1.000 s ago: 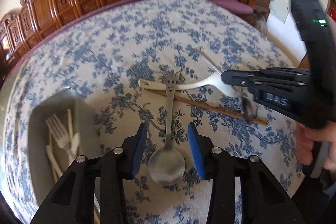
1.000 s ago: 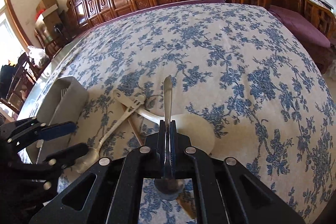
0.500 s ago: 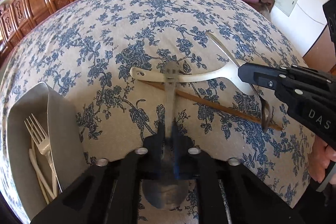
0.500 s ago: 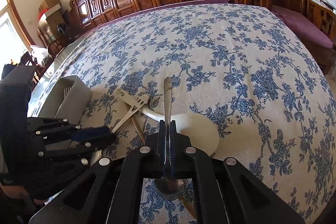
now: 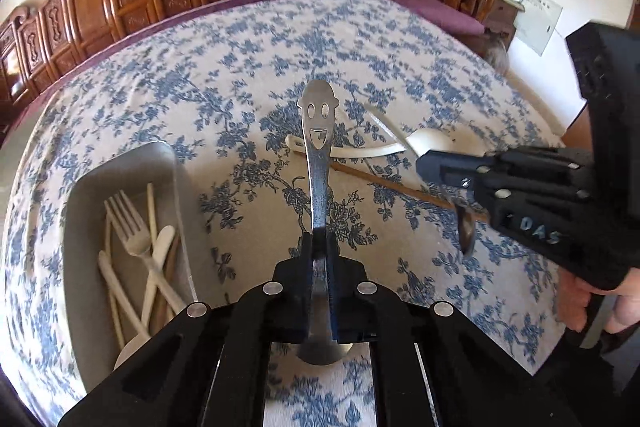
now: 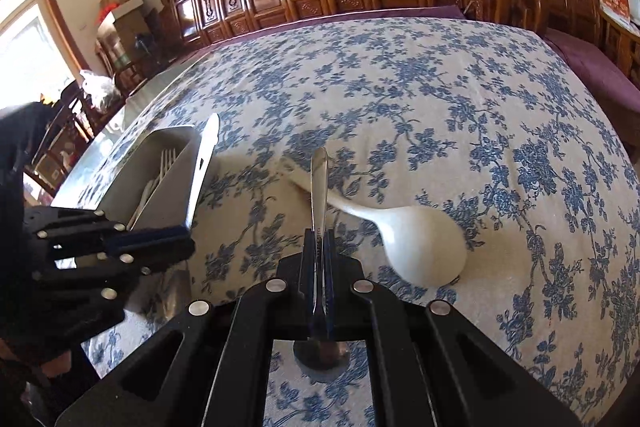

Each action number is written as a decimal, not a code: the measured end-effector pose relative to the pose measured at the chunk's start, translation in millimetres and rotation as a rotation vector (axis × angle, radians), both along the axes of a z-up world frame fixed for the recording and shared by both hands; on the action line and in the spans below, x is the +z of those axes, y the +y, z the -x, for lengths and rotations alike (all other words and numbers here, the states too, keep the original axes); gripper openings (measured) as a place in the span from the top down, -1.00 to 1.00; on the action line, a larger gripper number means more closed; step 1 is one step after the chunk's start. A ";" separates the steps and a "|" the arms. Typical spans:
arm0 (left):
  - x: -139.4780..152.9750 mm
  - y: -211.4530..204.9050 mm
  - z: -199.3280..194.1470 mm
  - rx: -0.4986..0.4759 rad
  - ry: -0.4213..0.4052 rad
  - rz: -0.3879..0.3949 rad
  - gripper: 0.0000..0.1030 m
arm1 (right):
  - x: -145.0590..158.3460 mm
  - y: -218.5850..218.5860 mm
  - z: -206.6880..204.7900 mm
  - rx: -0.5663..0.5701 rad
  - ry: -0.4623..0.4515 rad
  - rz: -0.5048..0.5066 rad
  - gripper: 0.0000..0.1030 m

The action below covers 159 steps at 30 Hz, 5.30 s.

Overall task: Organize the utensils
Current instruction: 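Carry the smiley-face utensil into the tray and open the left tool, then lower the metal spoon into the tray and open the right tool, then grasp the large white plastic ladle-spoon with the right tool and lift it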

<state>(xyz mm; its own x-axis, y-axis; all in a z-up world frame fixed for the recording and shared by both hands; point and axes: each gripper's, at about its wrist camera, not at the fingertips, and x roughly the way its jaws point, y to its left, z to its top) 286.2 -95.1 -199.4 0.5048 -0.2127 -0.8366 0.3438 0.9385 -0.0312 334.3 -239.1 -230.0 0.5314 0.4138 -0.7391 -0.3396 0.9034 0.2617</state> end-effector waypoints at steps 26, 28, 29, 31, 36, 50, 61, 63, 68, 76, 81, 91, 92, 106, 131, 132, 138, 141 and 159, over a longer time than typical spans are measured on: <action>52.7 69.8 35.2 0.056 -0.139 0.056 0.90 | 42.2 38.5 35.8 0.093 -0.113 -0.022 0.90; 52.0 80.4 32.9 0.070 -0.143 0.060 0.90 | 42.9 41.9 36.5 0.099 -0.115 -0.023 0.90; 50.2 85.3 31.9 0.078 -0.143 0.063 0.90 | 43.2 43.6 36.7 0.103 -0.116 -0.023 0.90; 45.7 92.4 30.9 0.092 -0.139 0.059 0.90 | 43.3 46.3 36.5 0.108 -0.116 -0.025 0.90; 18.9 114.3 23.4 0.149 -0.094 0.062 0.90 | 41.8 53.6 35.5 0.123 -0.112 -0.022 0.90; -12.5 124.7 12.0 0.175 -0.038 0.023 0.90 | 35.6 63.0 35.5 0.129 -0.097 0.005 0.90; -15.4 132.1 8.2 0.206 -0.032 0.014 0.89 | 34.2 58.7 34.8 0.103 -0.096 0.019 0.90; -13.1 133.6 8.9 0.209 -0.037 0.018 0.89 | 34.2 58.7 35.2 0.102 -0.096 0.020 0.90; -2.2 138.6 12.5 0.216 -0.070 0.030 0.89 | 36.2 64.2 35.8 0.100 -0.094 0.019 0.90; 13.7 151.7 16.4 0.232 -0.114 0.050 0.89 | 52.8 89.3 39.1 0.125 -0.114 -0.008 0.90; 21.6 162.7 18.4 0.250 -0.138 0.055 0.89 | 63.0 117.6 36.4 0.151 -0.116 -0.044 0.90; 27.7 183.1 19.1 0.297 -0.155 0.062 0.88 | 61.2 179.0 25.8 0.202 -0.094 -0.090 0.90; 28.4 185.0 19.2 0.302 -0.155 0.062 0.88 | 58.8 182.8 24.7 0.202 -0.089 -0.090 0.90; 32.2 192.1 23.3 0.318 -0.167 0.067 0.88 | 8.1 203.6 16.0 0.194 -0.026 -0.009 0.89; 32.0 144.1 21.1 0.238 -0.161 0.086 0.60 | 56.6 95.9 19.1 0.067 -0.149 0.048 0.75; 31.6 141.2 21.5 0.232 -0.160 0.087 0.59 | 55.8 90.0 19.0 0.057 -0.151 0.062 0.63; 29.5 125.3 23.0 0.206 -0.154 0.089 0.39 | 41.5 38.1 14.3 -0.014 -0.152 0.212 0.27; 27.9 120.4 22.3 0.201 -0.149 0.088 0.34 | 28.3 13.5 9.3 -0.063 -0.145 0.261 0.08; 17.8 85.5 29.8 0.132 -0.142 0.069 -0.34 | -31.4 -13.8 -17.3 -0.130 -0.027 0.336 -0.09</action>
